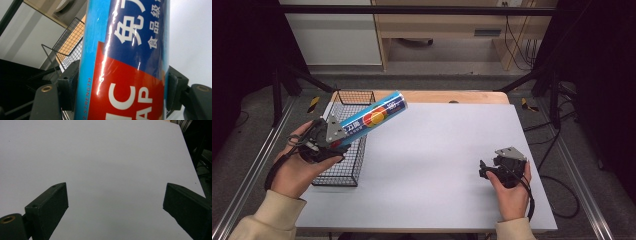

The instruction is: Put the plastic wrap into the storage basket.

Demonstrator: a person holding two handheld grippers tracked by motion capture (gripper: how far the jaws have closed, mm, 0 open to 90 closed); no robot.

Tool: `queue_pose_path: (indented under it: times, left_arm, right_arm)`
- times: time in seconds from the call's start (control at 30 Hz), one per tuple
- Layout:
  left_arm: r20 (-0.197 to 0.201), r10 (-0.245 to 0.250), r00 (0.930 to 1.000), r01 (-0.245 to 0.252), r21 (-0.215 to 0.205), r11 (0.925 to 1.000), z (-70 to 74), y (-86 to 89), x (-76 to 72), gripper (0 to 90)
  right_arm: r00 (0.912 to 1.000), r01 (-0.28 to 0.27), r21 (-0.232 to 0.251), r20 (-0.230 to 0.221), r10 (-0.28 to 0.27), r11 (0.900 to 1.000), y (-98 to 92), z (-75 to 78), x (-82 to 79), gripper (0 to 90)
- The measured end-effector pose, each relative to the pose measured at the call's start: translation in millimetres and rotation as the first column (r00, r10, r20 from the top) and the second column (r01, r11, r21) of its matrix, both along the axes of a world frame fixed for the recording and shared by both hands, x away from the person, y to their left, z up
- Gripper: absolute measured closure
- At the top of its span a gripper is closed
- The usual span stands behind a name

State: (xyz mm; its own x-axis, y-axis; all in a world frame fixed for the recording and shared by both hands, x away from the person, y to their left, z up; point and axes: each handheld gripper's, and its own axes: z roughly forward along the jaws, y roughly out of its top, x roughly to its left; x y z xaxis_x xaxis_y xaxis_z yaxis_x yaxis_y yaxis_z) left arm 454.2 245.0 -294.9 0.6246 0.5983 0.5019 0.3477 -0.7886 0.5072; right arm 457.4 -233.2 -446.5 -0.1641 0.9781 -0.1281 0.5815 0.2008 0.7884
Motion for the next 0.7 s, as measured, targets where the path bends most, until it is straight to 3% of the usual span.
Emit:
queue_pose_path:
  times: [0.33, 0.7]
  left_arm:
    - [-0.014, 0.062, 0.998, -0.063, -0.023, 0.9978, -0.4, 9.2, -6.2, 30.2]
    - [-0.078, 0.164, 0.9834, -0.167, -0.034, 0.9854, -2.9, 12.6, -13.8, 30.4]
  right_arm:
    - [1.0, 0.009, 0.004, -0.003, -0.009, 1.0, -2.1, -0.5, -0.5, 6.0]
    - [0.9999, 0.011, 0.013, -0.012, -0.011, 1.0, -1.6, -0.9, -2.5, 6.2]
